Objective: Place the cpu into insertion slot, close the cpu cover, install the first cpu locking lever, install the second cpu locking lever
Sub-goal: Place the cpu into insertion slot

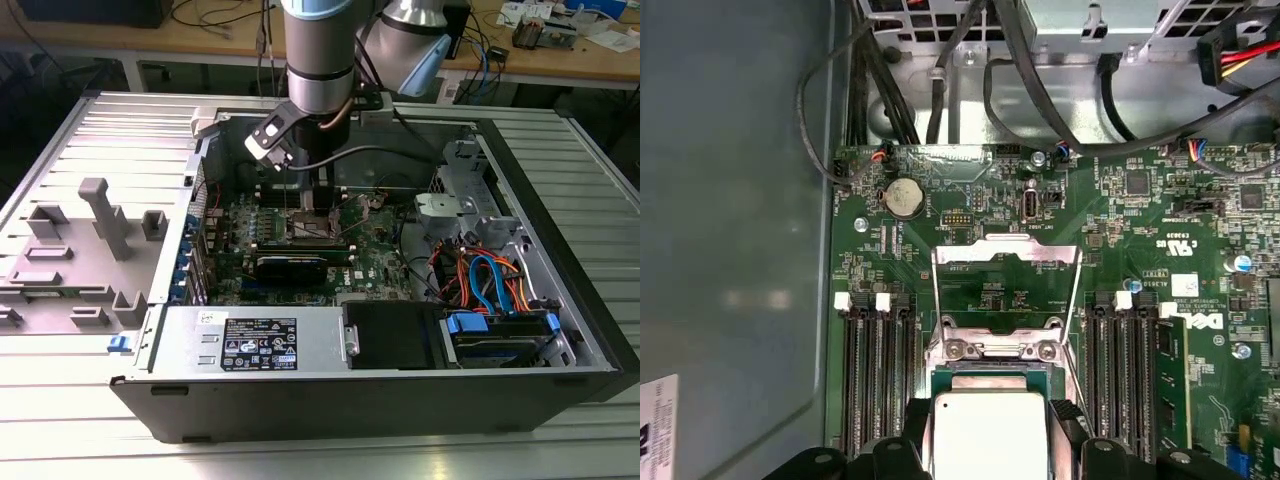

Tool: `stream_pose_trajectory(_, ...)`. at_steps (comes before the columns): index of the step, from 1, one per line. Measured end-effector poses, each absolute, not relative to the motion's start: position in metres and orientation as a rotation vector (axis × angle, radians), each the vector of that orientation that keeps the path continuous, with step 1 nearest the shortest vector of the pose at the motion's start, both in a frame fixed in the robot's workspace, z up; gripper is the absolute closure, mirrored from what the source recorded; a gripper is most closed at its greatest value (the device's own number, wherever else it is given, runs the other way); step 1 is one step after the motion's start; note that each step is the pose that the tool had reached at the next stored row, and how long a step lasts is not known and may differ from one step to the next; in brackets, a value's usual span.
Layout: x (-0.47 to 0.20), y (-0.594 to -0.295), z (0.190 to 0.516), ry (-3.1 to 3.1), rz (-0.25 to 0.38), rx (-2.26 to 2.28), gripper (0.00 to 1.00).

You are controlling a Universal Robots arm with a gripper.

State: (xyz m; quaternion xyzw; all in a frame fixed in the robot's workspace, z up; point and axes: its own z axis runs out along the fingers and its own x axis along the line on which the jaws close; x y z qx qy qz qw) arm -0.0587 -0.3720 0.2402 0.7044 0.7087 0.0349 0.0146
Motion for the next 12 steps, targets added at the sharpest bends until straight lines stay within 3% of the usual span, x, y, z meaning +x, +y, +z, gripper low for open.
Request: stream_pose_trajectory(12,-0.061,-0.377,0.224,2.206,0.108,2.193,0.46)
